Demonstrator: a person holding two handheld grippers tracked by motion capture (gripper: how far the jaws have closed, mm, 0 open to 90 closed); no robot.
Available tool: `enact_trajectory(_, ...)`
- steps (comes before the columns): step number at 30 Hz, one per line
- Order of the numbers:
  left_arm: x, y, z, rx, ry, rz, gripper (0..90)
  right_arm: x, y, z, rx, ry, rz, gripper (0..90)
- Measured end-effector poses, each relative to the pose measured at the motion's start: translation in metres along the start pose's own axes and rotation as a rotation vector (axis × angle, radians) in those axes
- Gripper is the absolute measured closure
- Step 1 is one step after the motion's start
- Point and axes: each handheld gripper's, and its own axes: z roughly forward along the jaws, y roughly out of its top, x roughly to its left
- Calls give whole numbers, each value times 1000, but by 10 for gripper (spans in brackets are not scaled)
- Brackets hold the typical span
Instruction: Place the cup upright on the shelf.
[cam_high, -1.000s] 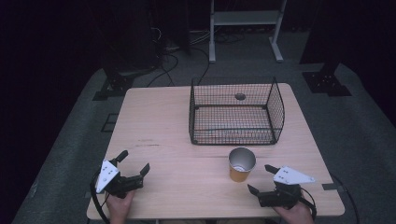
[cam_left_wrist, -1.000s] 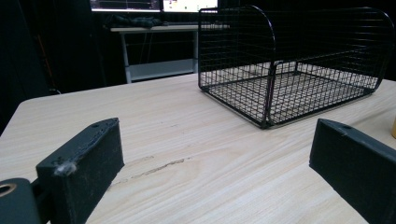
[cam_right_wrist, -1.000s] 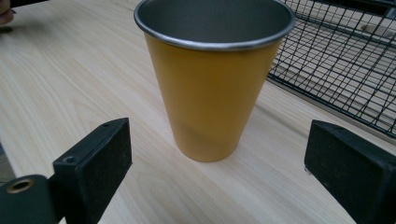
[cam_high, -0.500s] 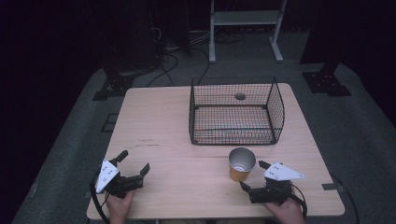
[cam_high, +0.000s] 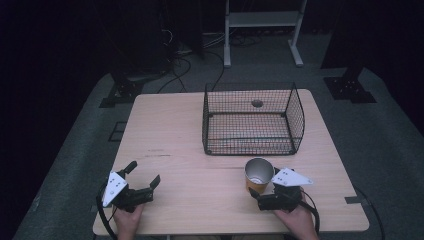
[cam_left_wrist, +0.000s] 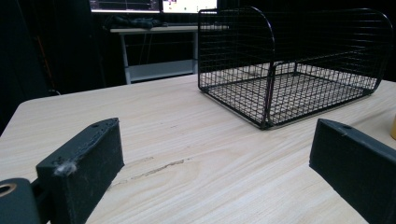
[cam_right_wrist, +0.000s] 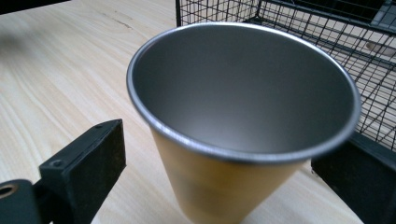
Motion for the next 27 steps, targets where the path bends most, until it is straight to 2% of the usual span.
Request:
enact_trajectory(11,1,0,0,0,0,0,22,-2,5,12,-8,-19,4,30)
enact_trajectory(12,1,0,0,-1,0,0,22,-2,6,13,-11,-16,4,52)
enact_trajectory(16,1,0,0,-2,1,-1,22,-2,6,14,-14,-19,3,65)
enact_trajectory(18,1,0,-1,-2,0,0,22,-3,6,14,-19,-13,4,128)
enact_trajectory(27,1,0,-1,-3,2,-2,22,-2,8,11,-29,1,4,135)
